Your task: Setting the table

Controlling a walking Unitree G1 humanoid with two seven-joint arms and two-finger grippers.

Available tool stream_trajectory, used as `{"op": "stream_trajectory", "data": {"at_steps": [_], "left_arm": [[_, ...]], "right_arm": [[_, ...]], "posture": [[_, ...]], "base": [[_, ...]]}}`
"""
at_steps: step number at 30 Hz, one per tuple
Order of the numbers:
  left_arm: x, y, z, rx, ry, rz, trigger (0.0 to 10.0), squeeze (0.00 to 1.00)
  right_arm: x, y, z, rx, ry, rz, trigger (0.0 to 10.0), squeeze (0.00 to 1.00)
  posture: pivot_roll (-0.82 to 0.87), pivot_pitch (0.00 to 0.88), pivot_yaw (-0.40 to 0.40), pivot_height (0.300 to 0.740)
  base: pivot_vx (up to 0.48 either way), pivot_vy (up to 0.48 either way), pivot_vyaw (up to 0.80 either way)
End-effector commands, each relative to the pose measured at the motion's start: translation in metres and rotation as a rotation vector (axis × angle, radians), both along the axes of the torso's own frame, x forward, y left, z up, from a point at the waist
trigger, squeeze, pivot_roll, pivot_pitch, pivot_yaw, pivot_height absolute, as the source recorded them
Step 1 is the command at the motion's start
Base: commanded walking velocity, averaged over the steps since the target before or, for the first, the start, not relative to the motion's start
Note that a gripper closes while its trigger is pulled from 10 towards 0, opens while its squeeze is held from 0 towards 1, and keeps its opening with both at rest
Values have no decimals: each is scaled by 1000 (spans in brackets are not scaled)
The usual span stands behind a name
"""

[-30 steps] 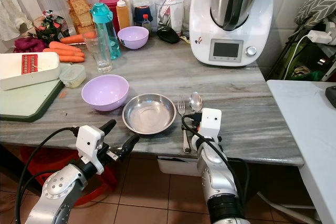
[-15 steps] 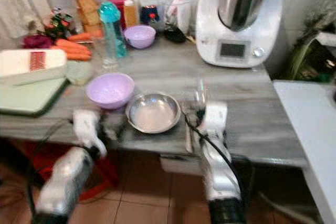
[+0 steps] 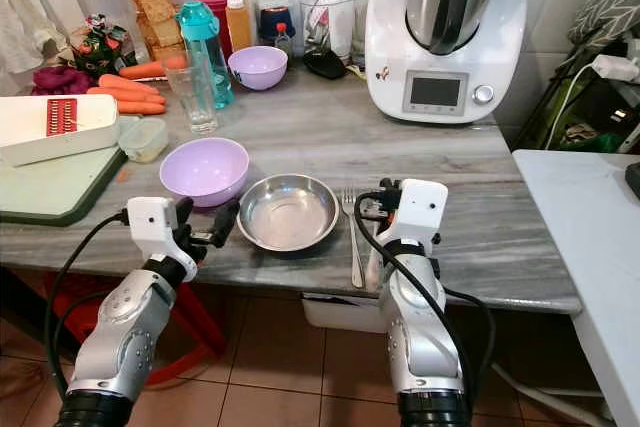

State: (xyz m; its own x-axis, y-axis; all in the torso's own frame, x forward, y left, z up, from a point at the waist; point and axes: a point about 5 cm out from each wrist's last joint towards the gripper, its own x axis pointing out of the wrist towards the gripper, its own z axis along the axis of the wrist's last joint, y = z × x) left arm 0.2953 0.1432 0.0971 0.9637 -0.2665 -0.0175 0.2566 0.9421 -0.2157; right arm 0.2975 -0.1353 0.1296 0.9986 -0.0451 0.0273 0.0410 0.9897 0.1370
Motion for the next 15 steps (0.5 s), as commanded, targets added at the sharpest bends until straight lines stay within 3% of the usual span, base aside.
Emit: {"op": "stream_trajectory", "data": {"at_steps": [1, 7, 15], "left_arm": [[-3, 4, 0, 59, -7, -14, 10000, 0], [-7, 10, -3, 43, -2, -14, 10000, 0], [-7, 6, -2, 41, -1, -28, 10000, 0]], "right_arm": [[-5, -1, -1, 0, 15, -8, 10000, 0], [-10, -6, -5, -15, 28, -15, 10000, 0], [-6, -4, -4, -32, 27, -15, 10000, 0]], "posture": [[1, 0, 47, 740], [-1, 0, 52, 740], [4, 0, 54, 740]], "base": [[0, 0, 0], [0, 0, 0], [0, 0, 0]]}}
